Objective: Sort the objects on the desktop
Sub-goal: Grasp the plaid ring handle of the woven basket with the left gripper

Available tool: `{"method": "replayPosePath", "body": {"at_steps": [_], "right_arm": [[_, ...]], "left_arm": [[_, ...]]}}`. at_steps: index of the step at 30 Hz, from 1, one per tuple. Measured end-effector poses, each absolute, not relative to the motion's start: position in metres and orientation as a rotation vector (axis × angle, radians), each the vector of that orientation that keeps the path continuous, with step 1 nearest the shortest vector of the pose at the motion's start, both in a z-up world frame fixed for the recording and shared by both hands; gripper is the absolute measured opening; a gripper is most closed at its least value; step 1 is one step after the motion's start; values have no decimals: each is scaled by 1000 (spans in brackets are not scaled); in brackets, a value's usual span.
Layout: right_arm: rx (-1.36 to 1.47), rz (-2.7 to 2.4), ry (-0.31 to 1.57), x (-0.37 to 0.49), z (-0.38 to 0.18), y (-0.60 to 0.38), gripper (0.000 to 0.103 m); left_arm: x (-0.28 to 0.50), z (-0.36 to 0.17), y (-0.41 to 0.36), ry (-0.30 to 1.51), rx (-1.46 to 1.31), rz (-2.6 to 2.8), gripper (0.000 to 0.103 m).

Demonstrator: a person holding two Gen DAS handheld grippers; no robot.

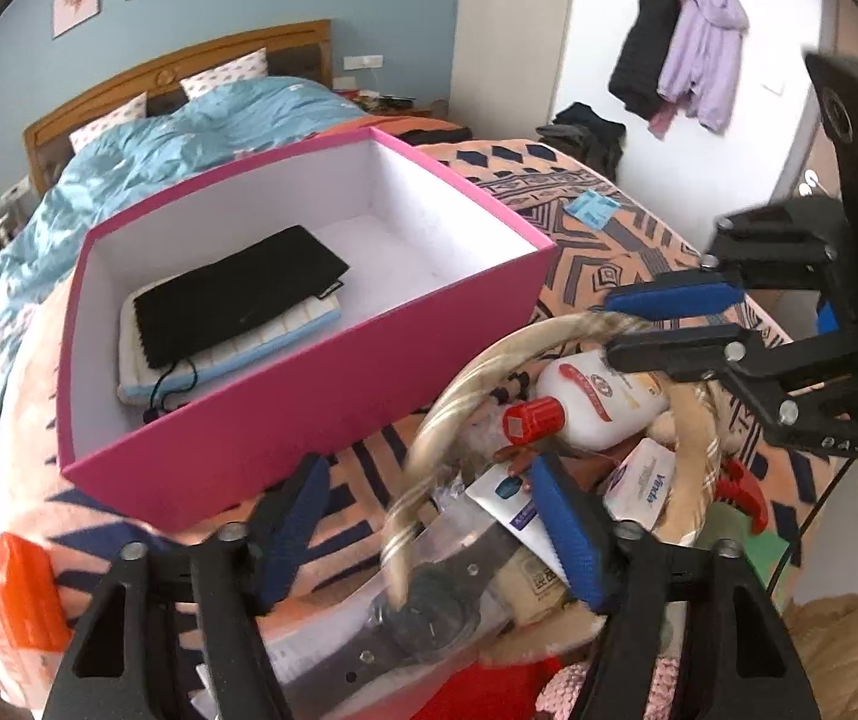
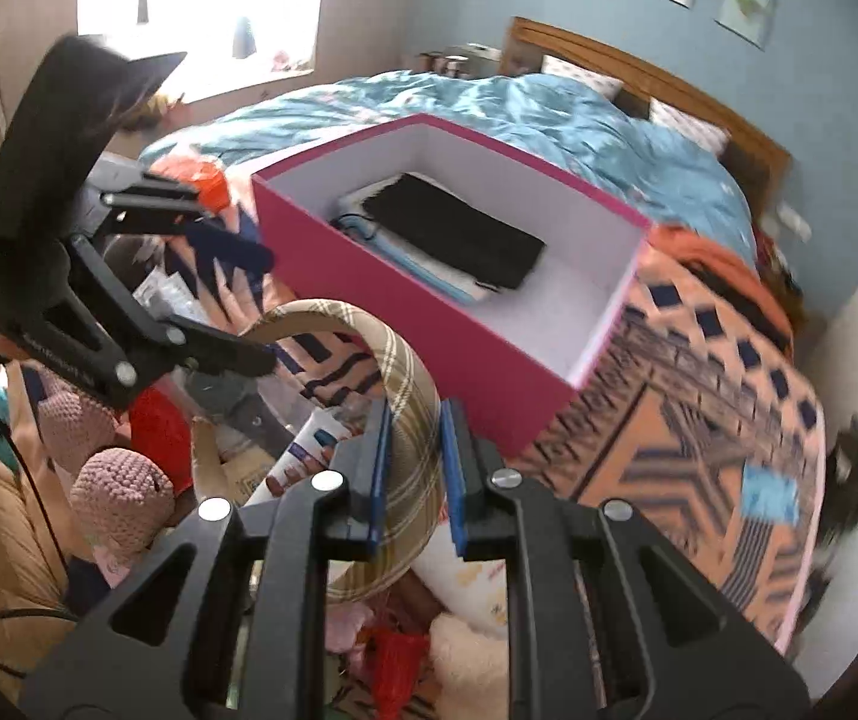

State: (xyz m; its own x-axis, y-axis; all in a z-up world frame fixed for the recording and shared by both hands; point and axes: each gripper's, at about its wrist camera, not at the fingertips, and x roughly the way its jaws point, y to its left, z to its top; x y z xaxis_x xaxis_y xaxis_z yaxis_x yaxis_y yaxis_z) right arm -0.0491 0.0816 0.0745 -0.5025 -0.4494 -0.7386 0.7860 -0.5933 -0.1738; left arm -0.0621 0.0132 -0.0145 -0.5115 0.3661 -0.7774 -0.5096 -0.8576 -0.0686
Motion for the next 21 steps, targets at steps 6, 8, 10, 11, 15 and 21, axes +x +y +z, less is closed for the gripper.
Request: {"method": "replayPosePath", "body": {"at_steps": [6, 8, 10, 11, 15, 21], "right_arm": [[815, -2059, 717, -52, 70, 61, 17], [823, -2069, 709, -56, 68, 61, 17], [845, -2080, 659, -61, 66, 65, 18], [857, -2087, 633, -63, 66, 66, 18], [922, -2138, 434, -70, 64, 83, 25], [965, -2164, 256, -50, 56, 108, 32]], "left_arm": [[-76, -23, 16, 233, -1210, 2361, 26], [-80, -26, 10, 179, -1240, 2358, 17], [-82, -28, 5, 121, -1249, 2353, 17], [-82, -28, 4, 110, -1260, 2362, 17], [-85, -33, -6, 18, -1322, 2386, 16], [-91, -43, -22, -149, -1389, 2394, 16]]}}
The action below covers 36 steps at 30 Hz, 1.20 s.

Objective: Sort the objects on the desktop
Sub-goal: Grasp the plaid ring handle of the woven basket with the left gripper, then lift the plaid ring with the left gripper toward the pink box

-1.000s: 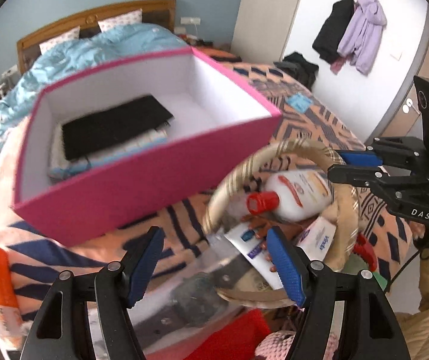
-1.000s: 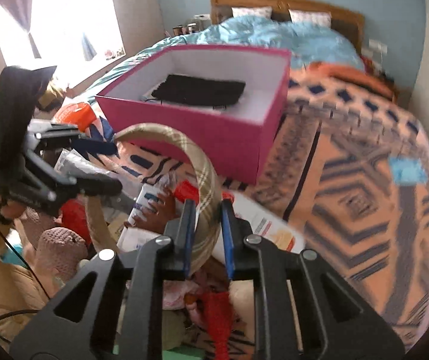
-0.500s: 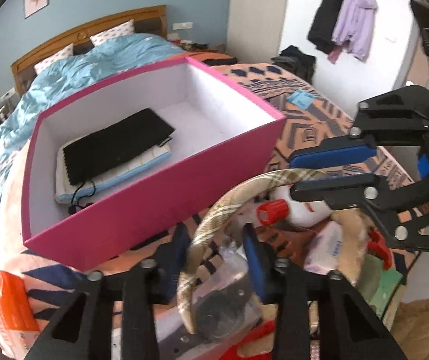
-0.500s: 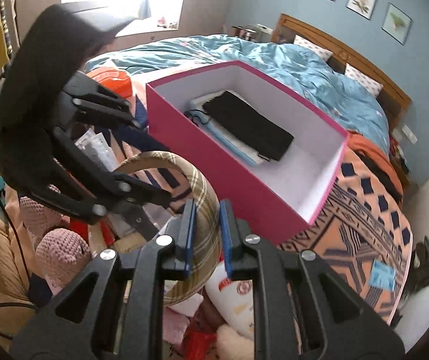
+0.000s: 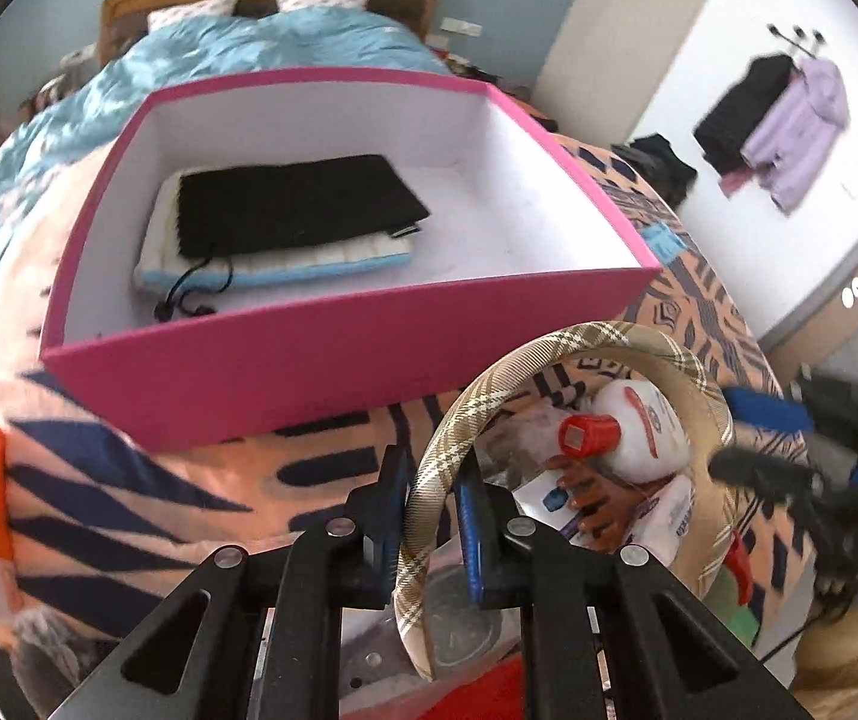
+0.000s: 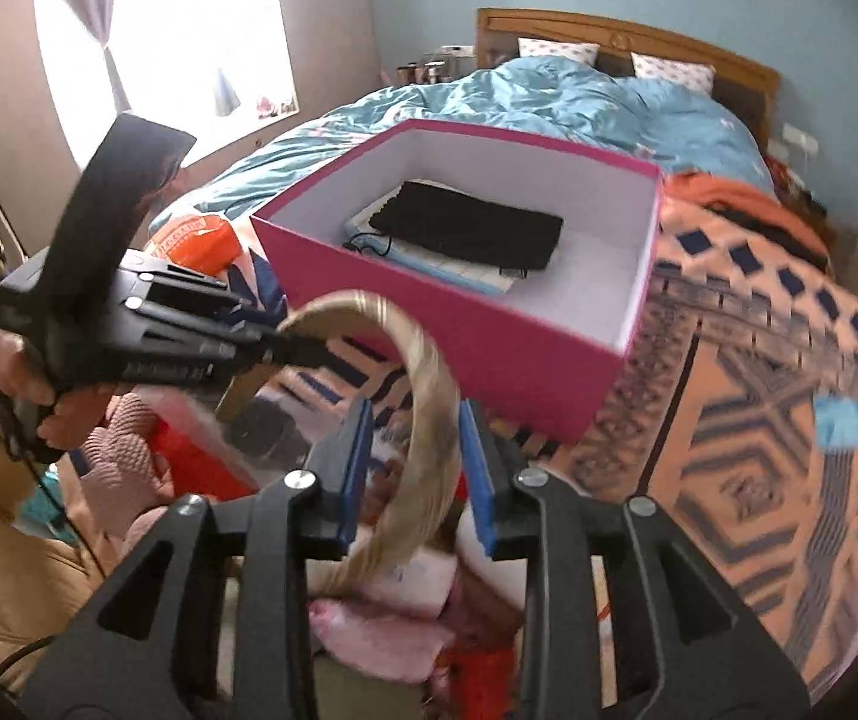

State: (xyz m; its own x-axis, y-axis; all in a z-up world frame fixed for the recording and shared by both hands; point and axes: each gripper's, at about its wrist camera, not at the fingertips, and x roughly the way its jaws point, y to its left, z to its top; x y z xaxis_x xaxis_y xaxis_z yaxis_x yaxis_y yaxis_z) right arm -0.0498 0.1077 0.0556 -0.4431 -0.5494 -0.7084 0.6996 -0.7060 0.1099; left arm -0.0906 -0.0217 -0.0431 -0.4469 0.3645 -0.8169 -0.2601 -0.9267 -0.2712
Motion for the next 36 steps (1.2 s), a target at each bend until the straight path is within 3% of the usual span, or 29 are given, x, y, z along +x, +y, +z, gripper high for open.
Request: {"method": "replayPosePath", "body": {"at_steps": [9, 24, 36], "right_arm": [[1038, -2155, 123, -41, 37, 120, 32], [891, -2294, 291, -68, 71, 119, 16], [901, -2340, 362, -111, 68, 114, 15]], "left_arm": [[-85, -45, -19, -204, -1396, 2386, 15], [-86, -21, -7, -207, -1304, 2382, 15], [-111, -35, 7, -242, -1343, 2363, 17]]}}
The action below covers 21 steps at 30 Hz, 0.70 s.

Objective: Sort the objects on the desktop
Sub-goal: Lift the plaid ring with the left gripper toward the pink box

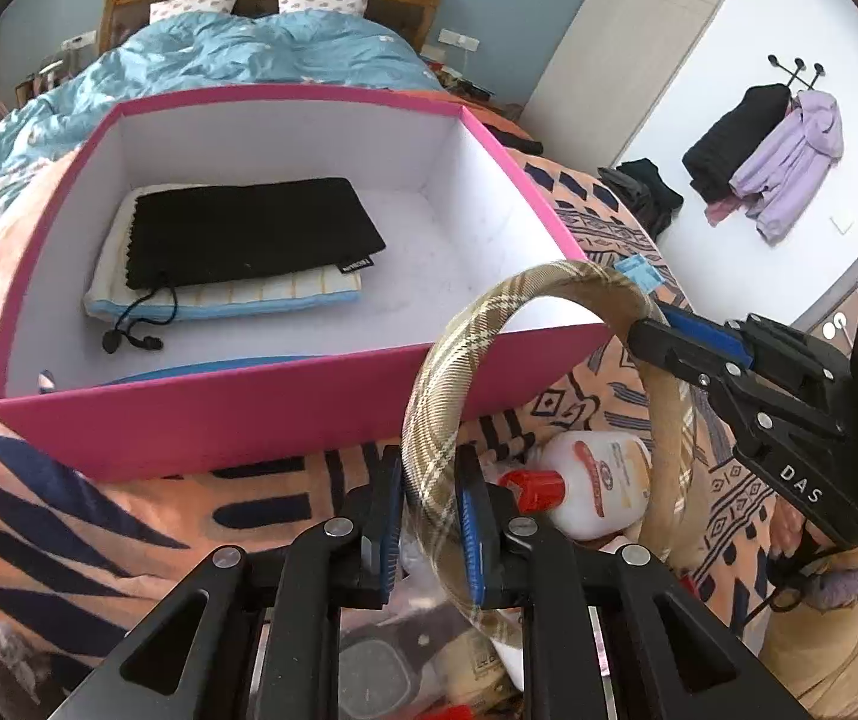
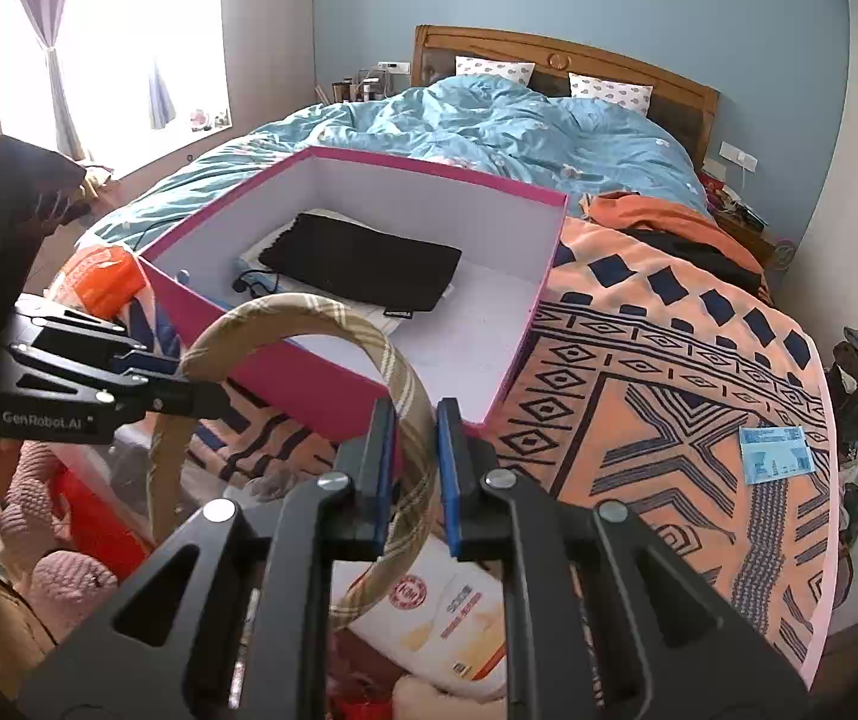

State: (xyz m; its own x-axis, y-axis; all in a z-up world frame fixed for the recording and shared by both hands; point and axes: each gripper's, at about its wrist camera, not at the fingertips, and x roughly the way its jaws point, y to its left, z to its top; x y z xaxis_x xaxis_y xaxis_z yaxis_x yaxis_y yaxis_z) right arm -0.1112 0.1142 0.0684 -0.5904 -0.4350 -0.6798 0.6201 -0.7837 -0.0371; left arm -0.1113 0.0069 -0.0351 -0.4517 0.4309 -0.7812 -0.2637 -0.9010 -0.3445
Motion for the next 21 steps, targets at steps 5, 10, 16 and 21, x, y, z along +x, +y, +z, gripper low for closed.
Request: {"method": "replayPosePath", "body": {"at_steps": [5, 10, 16, 21], "right_arm": [[895, -2345, 368, -114, 68, 113, 15], [897, -2330, 360, -113, 65, 112, 15], [887, -2323, 378, -109, 63, 107, 15], [894, -2333, 383, -107, 61, 103, 16]], "left_arm": [[-109, -37, 7, -229, -1351, 2368, 27], [-99, -37, 0, -196, -1337, 2384, 34], [-92, -32, -4, -181, -1311, 2399, 34], [-98, -40, -2, -216, -1351, 2371, 17]]}}
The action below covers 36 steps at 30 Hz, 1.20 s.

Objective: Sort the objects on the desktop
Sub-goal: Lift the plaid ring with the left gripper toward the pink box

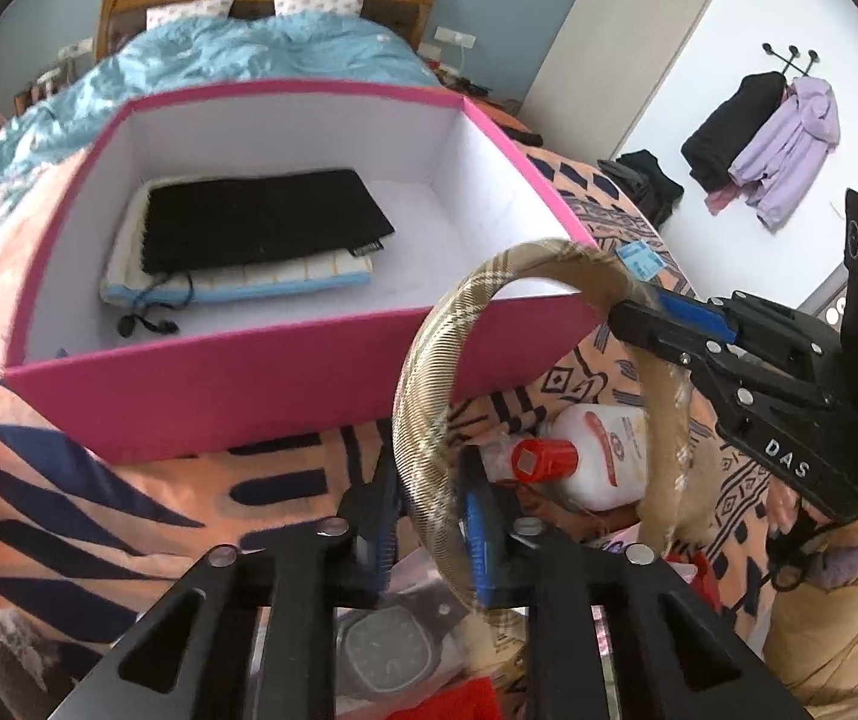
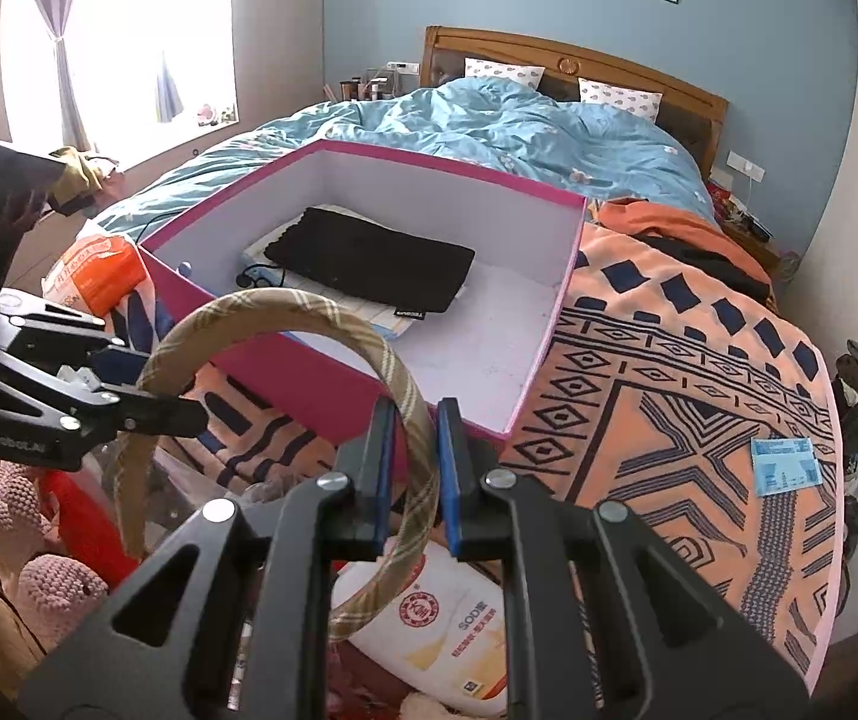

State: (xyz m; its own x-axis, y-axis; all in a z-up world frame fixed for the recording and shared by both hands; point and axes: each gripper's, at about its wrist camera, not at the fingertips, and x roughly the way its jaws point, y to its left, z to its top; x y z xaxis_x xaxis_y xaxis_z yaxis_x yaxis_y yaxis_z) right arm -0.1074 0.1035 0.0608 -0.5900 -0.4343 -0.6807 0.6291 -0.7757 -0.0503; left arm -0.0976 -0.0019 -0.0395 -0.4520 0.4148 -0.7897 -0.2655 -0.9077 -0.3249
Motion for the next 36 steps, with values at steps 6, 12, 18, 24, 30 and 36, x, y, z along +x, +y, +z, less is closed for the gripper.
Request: {"method": "replayPosePath", "body": {"at_steps": [6, 12, 18, 24, 30, 36], "right_arm": [[974, -2302, 246, -106, 56, 120, 36], [1001, -2283, 177, -85, 51, 134, 39], [1089, -2224, 128, -72, 35, 142, 39], [1144, -2172, 36, -58, 23, 152, 39], [1158, -2152, 29, -53, 25, 152, 39], [1153, -2195, 119, -58, 25, 146, 33]], "left_arm": [[-98, -43, -3, -271, -1360, 2357, 14], [-98, -48, -3, -273, -1377, 2356, 13], [-95, -56, 3, -249, -1410, 2333, 13], [-90, -59, 8, -224, -1424, 2312, 13], [-87, -59, 12, -172, -1429, 2320, 13], [-80, -59, 15, -139, -1440, 2284, 13]]}}
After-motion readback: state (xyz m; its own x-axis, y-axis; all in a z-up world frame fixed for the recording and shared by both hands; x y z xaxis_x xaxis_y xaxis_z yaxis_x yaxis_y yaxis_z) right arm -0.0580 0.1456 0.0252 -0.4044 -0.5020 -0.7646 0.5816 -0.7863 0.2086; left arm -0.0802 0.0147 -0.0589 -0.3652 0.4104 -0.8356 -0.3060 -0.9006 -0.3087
